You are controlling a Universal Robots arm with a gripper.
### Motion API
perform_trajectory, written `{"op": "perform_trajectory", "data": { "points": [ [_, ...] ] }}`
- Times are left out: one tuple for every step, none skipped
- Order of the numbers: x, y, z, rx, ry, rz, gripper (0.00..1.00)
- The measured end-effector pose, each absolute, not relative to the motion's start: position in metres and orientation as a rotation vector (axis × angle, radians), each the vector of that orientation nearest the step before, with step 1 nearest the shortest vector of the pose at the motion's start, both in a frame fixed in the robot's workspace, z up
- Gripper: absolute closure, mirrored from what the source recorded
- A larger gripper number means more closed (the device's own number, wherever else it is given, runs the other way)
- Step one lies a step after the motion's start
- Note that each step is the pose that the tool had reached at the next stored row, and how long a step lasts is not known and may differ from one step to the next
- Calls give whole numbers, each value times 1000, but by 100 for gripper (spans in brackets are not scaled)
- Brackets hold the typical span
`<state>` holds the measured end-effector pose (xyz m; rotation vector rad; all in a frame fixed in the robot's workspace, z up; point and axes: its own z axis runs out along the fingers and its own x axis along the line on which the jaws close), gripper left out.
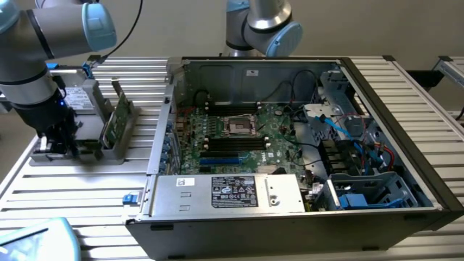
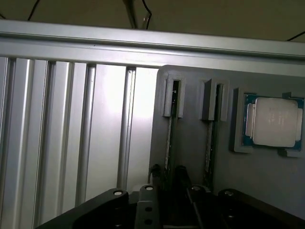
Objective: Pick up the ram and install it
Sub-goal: 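Pick up the ram and move it above insertion slot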
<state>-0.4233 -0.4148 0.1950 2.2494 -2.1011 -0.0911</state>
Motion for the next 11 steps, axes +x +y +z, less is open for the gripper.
{"op": "perform_trajectory", "data": {
  "points": [
    [-423, -415, 195, 2249, -2101, -91, 78],
    [-423, -415, 195, 2249, -2101, -92, 84],
    [-423, -415, 195, 2249, -2101, -92, 87],
    [-423, -415, 195, 2249, -2101, -92, 87],
    [-423, -415, 194, 2248, -2101, -92, 87],
    [-423, -415, 194, 2248, -2101, -93, 87],
    [-423, -415, 194, 2248, -2101, -93, 87],
    [-423, -415, 194, 2247, -2101, -93, 87],
    [-423, -415, 194, 2247, -2101, -93, 87],
    [-423, -415, 193, 2247, -2102, -93, 87],
    [-423, -415, 193, 2247, -2102, -94, 87]
  ]
}}
